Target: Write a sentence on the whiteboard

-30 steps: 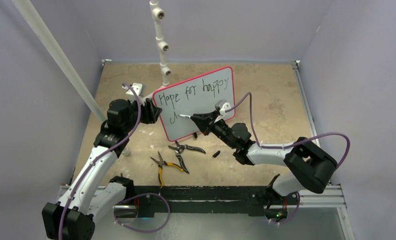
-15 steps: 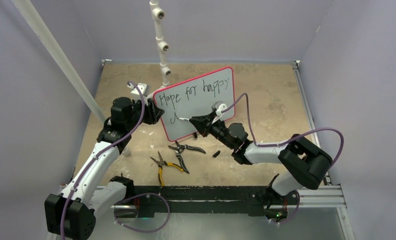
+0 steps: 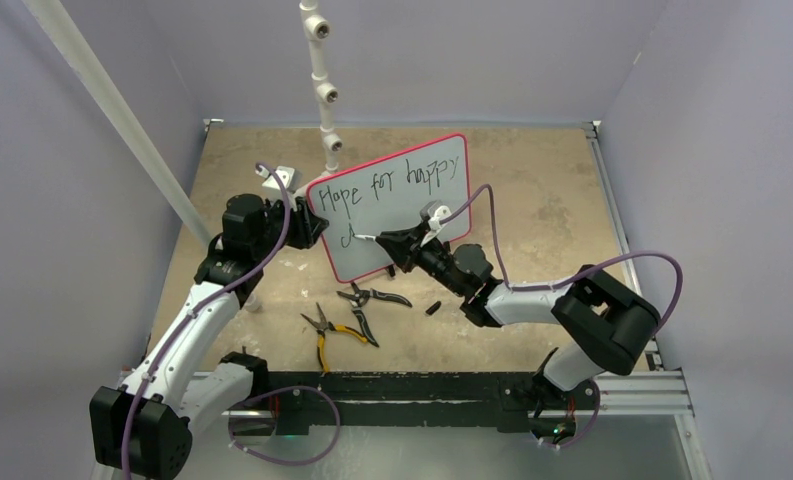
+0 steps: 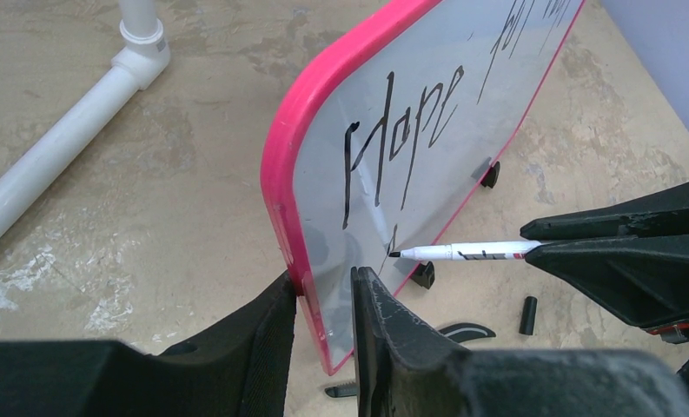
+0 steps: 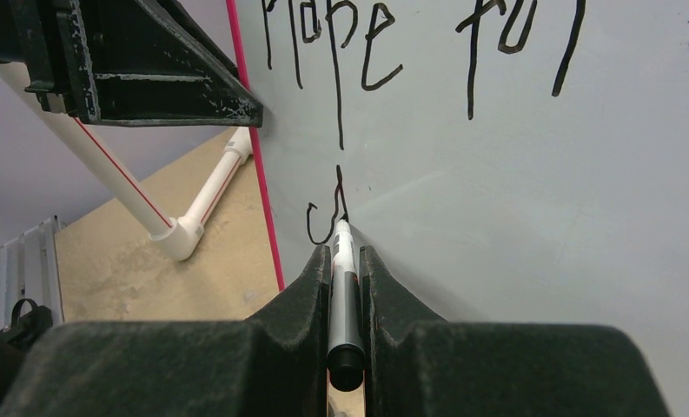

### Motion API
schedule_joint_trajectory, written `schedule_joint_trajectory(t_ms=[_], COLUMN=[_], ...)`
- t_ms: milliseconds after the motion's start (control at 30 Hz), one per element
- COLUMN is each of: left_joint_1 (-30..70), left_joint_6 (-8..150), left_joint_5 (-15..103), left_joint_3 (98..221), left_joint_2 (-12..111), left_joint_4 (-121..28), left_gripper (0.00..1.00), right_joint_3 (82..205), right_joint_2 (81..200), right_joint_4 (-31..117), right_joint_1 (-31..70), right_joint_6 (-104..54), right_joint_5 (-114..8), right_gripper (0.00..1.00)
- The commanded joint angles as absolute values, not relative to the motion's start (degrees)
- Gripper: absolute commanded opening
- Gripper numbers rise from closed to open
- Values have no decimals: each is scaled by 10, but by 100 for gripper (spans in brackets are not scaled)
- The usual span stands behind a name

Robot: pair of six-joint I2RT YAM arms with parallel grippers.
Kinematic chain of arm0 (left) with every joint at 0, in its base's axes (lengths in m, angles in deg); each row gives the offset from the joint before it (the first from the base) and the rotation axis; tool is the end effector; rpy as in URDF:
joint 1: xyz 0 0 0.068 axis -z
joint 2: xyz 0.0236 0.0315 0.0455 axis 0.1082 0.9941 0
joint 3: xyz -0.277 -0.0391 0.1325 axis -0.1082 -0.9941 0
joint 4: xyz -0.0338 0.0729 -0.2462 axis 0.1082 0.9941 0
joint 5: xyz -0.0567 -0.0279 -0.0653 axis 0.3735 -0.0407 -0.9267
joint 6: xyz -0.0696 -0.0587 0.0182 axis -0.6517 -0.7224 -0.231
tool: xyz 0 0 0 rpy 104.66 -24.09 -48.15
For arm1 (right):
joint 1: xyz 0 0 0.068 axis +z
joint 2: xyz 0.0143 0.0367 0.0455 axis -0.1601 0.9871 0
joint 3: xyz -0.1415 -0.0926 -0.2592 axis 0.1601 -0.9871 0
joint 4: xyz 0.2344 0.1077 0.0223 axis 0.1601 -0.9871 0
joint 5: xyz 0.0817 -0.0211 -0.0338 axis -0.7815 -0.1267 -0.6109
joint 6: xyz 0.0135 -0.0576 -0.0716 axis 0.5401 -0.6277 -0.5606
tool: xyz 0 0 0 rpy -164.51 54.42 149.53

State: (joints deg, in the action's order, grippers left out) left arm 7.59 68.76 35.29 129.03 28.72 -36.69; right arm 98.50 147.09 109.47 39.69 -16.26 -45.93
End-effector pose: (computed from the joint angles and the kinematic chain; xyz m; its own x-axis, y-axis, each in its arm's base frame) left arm 0.2267 -0.0805 0.3082 -0.4563 -0.1292 -0.8804 0.3904 0.8600 -0.3286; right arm 0.2262 0.2616 0.2668 -0.1089 0.2786 -0.9542 -0.7635 0.5913 0.2598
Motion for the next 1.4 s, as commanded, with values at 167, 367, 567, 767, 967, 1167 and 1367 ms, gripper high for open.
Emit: schedule_joint_trajectory(t_ms=[167,367,567,767,967,1167,1367], left_joint_1=[71,71,71,71,71,71,71], left_joint_6=[690,689,690,690,690,690,691], left_joint_5=[341,340,341,343,344,343,344], left_joint_3=[1296,1296,1297,1296,1296,1296,1295], left_joint_2=[288,288,287,286,286,286,285], left_joint_4=[-388,-387,-387,-386,-385,-384,-384], left_gripper=[27,27,27,27,27,26,27], right_joint_3=[979,971,964,957,950,961,960], right_joint_2=[1465,1464,1461,1439,1406,1417,1417], right_joint_4=[1108,1098,1095,1102,1118,1102,1101], right_joint_1=[397,397,397,397,397,396,395], right_joint_6=[-159,-157,-156,-159,-157,-153,-151], right_joint_5=[-438,-425,-417,-403,-428,-425,-405], right_gripper=[0,0,0,0,0,0,0])
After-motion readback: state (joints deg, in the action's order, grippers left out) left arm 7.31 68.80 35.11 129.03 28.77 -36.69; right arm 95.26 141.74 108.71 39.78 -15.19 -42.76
